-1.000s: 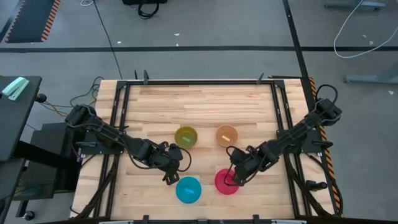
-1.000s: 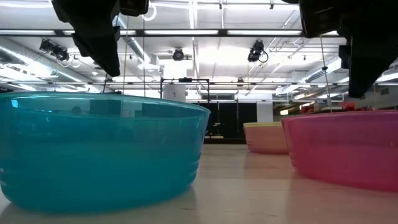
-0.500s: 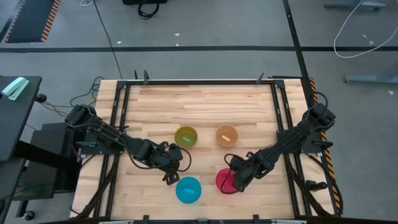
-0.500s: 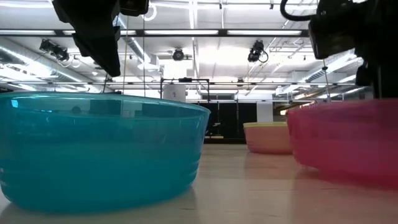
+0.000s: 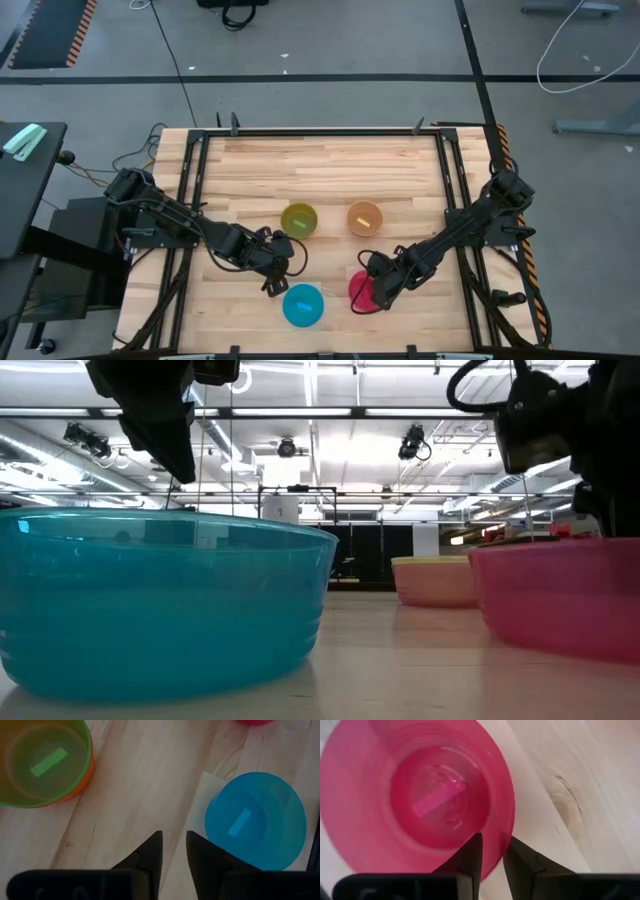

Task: Nest bowls inside each other
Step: Stack the pink bowl on the yellow bowl

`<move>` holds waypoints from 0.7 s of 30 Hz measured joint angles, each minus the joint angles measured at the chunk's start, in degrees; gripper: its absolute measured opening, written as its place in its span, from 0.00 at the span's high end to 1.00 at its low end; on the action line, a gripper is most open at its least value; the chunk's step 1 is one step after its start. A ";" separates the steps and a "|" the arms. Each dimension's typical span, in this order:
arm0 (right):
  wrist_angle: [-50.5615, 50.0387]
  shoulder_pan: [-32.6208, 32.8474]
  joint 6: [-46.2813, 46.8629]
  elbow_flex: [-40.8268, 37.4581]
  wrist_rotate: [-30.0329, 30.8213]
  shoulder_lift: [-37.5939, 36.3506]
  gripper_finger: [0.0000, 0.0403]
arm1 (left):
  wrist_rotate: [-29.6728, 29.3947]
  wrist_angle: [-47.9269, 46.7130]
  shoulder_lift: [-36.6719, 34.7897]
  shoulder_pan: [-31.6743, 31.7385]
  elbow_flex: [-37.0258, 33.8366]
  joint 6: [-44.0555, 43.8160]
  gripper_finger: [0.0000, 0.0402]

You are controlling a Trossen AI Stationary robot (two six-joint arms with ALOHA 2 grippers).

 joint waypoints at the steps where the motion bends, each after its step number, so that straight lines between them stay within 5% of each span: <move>1: 0.13 -0.20 -0.07 0.00 0.02 0.49 0.81 | -0.16 0.00 0.00 0.00 0.00 0.00 0.76; 11: 0.41 -2.49 -8.08 -0.02 -0.12 2.72 0.97 | -0.83 0.02 0.00 0.00 0.00 0.00 0.79; 21: 0.41 -3.41 -14.59 0.03 -0.15 2.56 0.98 | -1.73 0.13 0.00 0.00 0.00 1.29 0.78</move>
